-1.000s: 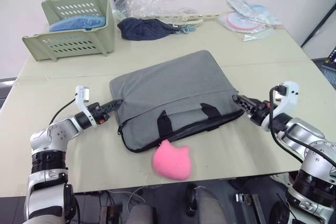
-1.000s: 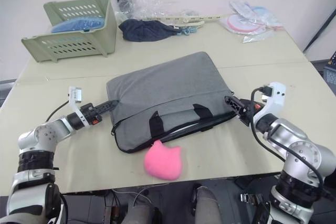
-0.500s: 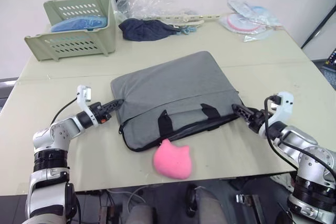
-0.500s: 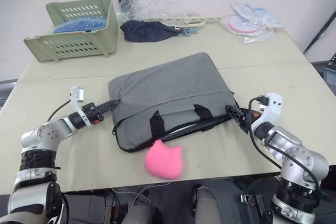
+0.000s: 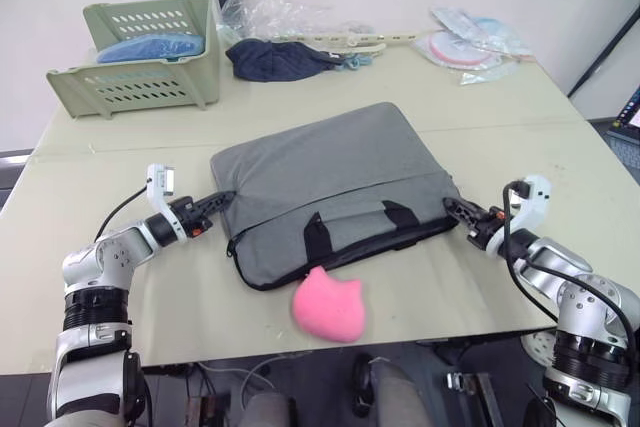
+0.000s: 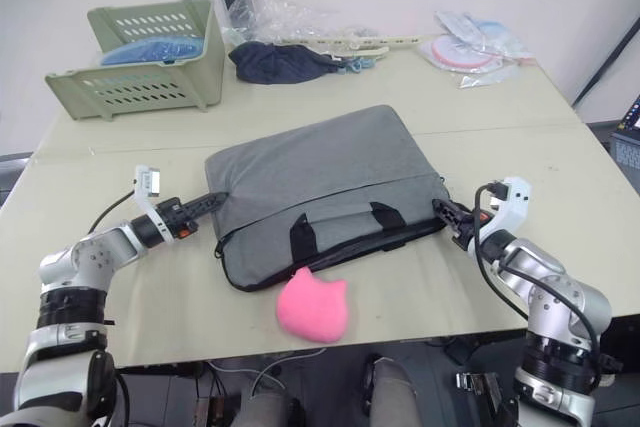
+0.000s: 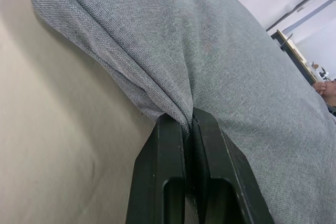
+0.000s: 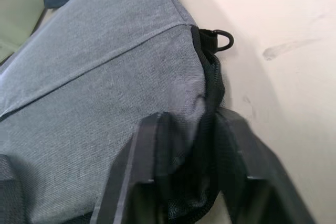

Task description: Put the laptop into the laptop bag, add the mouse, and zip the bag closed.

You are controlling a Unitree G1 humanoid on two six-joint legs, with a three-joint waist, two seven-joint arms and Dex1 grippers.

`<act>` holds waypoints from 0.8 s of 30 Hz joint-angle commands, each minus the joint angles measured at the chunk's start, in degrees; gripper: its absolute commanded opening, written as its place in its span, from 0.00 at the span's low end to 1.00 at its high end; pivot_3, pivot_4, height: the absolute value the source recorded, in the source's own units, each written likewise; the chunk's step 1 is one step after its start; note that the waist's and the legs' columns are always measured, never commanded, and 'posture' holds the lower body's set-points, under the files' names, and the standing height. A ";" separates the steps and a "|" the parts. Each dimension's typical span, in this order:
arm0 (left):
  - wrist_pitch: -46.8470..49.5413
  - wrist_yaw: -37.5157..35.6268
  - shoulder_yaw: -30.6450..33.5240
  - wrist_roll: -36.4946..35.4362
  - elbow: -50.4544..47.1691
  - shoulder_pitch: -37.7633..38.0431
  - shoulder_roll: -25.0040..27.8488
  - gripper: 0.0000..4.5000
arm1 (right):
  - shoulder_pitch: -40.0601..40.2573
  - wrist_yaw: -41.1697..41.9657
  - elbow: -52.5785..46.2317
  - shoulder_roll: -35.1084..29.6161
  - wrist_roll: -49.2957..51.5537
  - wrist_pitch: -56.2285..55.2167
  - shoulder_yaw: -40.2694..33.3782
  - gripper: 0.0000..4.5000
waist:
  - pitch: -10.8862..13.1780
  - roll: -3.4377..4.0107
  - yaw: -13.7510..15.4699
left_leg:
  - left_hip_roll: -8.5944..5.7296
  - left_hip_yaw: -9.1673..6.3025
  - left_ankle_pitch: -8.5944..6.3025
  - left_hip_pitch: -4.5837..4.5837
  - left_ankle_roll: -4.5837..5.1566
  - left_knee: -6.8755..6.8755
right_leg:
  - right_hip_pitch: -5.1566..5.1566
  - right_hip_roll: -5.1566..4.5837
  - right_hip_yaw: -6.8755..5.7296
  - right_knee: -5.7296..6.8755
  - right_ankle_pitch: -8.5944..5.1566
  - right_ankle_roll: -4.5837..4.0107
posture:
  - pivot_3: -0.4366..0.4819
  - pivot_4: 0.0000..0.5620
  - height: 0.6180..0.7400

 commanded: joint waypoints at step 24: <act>-15.77 -5.00 -6.78 14.22 31.03 -23.06 1.96 0.00 | 5.36 -9.44 -12.97 9.07 5.43 3.58 4.51 0.15 | -0.07 -0.16 -0.58 | 0.00 -0.01 0.00 0.00 0.00 -0.13 | -0.01 0.06 -0.08 -0.07 0.01 -0.01 | 0.48 0.27 1.00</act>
